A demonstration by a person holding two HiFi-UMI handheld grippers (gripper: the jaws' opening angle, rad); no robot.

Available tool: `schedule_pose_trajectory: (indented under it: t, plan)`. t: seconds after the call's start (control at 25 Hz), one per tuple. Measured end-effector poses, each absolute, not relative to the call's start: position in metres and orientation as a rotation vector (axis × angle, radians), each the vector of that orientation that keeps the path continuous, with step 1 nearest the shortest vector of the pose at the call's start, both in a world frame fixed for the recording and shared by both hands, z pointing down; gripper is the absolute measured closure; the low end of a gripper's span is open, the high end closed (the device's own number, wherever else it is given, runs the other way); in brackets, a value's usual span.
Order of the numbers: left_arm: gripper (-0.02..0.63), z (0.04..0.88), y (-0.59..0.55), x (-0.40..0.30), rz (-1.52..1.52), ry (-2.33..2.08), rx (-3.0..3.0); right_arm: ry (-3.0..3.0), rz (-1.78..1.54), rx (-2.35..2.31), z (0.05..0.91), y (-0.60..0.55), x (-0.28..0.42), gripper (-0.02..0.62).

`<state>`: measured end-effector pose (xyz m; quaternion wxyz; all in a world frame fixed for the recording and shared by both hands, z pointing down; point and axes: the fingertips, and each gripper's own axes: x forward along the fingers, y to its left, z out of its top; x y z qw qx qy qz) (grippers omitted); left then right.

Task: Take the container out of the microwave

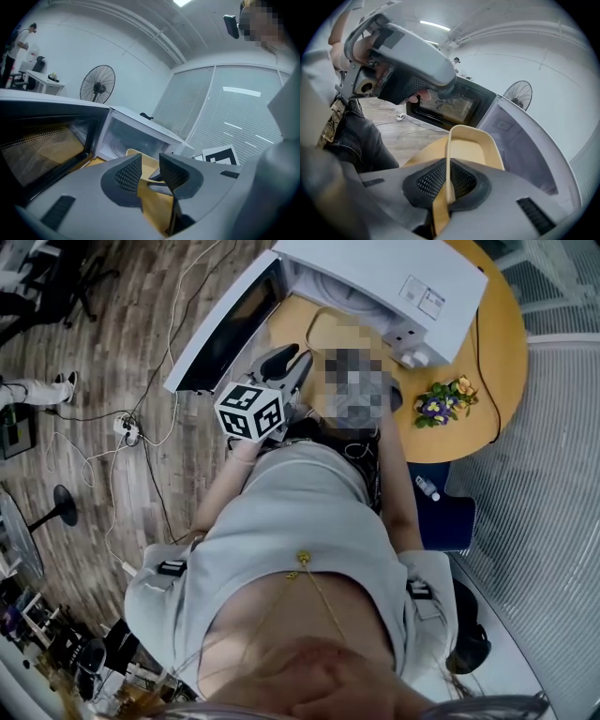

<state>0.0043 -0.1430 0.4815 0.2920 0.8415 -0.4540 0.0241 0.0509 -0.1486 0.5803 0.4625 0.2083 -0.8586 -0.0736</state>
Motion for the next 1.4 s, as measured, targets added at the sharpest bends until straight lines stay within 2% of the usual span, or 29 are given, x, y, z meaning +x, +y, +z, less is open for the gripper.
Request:
schedule_pose_trajectory:
  t: [1.4]
  plan:
    - [0.488, 0.474, -0.087, -0.052, 0.098, -1.046, 2.328, -2.047, -0.111, 0.640, 0.569, -0.090, -0.002, 0.563]
